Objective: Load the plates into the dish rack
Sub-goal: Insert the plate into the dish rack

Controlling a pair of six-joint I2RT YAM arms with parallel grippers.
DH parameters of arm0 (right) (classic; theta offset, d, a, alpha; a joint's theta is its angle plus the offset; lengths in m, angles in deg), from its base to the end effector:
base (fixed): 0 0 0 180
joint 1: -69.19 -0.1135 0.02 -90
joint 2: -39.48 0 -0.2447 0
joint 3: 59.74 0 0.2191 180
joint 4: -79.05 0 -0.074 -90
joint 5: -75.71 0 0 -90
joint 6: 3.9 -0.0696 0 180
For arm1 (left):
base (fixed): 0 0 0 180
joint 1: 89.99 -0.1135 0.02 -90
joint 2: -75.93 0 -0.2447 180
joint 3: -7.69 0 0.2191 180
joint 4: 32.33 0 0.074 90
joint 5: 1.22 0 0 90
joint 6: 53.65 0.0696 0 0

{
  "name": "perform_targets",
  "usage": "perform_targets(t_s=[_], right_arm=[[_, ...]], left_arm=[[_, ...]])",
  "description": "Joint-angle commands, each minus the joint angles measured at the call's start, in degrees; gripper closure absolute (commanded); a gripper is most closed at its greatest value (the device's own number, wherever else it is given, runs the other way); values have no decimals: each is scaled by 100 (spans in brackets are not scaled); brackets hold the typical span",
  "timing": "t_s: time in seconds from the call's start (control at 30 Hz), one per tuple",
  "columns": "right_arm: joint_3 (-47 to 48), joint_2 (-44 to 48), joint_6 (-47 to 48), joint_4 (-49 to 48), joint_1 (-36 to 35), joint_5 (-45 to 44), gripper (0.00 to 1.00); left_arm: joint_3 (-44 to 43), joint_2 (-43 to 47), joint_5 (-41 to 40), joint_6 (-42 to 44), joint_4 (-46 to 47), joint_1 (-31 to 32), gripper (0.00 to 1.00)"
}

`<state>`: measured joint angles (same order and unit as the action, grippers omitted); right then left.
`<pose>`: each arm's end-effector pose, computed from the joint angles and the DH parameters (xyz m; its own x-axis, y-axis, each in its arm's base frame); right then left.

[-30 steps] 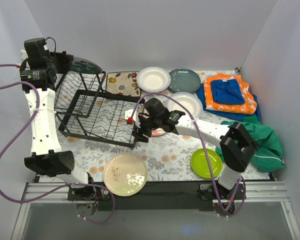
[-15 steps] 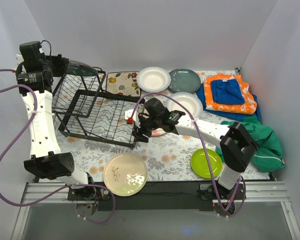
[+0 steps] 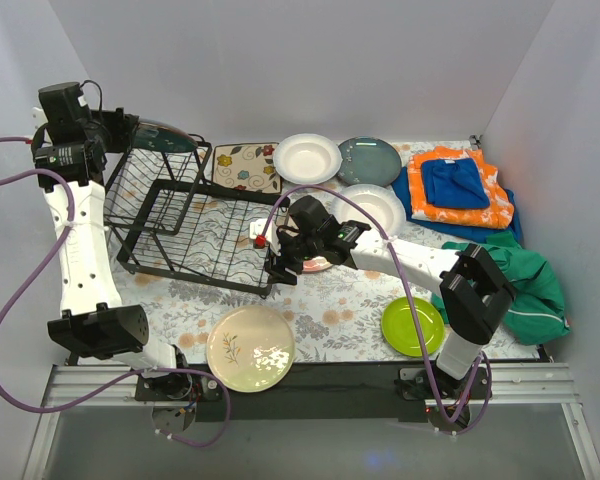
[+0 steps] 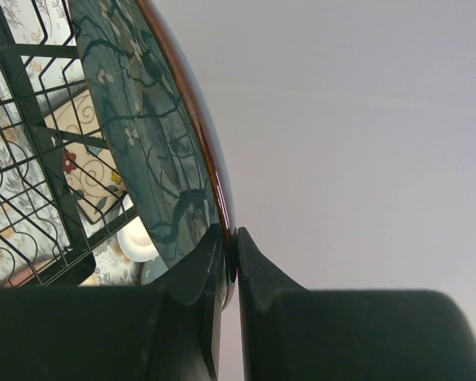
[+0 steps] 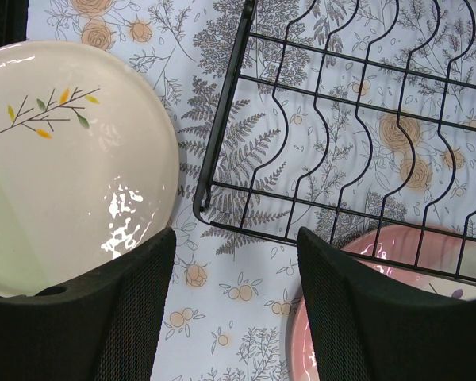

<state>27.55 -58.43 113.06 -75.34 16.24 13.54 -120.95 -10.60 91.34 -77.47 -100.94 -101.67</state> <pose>0.2020 0.3216 0.2354 0.1055 -0.5257 -0.8441 -0.9928 -0.0068 -0.1198 0.2907 0.0569 0.4406 0.3257 -0.8659 0.3797 -0.3339 -0.4810 -0.8107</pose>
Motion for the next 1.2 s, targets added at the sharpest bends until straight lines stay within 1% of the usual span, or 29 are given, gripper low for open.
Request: perform_targets(t_s=[0.0,0.5,0.53,0.57,0.67,0.7,0.77,0.8,0.87,0.9,1.1,1.17], right_arm=[[6,-35,-24,-137,13,55,32],[15,-27,-33,-145,13,55,32],[15,-35,-42,-154,13,55,32],[6,-35,-42,-154,13,55,32],[6,-27,-42,-163,13,55,32],[-3,-27,-42,-172,13,47,32],[6,-9,-42,-172,21,47,32],[-11,-9,-33,-172,21,47,32],[-12,9,-42,-163,39,55,32],[-12,17,-42,-172,39,64,32],[-38,70,-33,-163,57,73,32],[-38,96,-16,-154,56,108,32]], left_arm=[[-45,452,226,-2223,867,-36,100],[34,267,429,-2206,780,-45,99],[68,259,446,-2206,771,-45,97],[95,259,464,-2206,762,-45,91],[148,250,490,-2206,753,-36,81],[157,232,490,-2188,736,-45,76],[148,206,499,-2171,727,-36,70],[148,197,508,-2162,718,-45,65],[148,162,543,-2153,736,-36,61],[157,144,560,-2136,744,-45,58],[157,118,648,-2127,850,-36,54],[165,170,649,-2092,859,-36,51]])
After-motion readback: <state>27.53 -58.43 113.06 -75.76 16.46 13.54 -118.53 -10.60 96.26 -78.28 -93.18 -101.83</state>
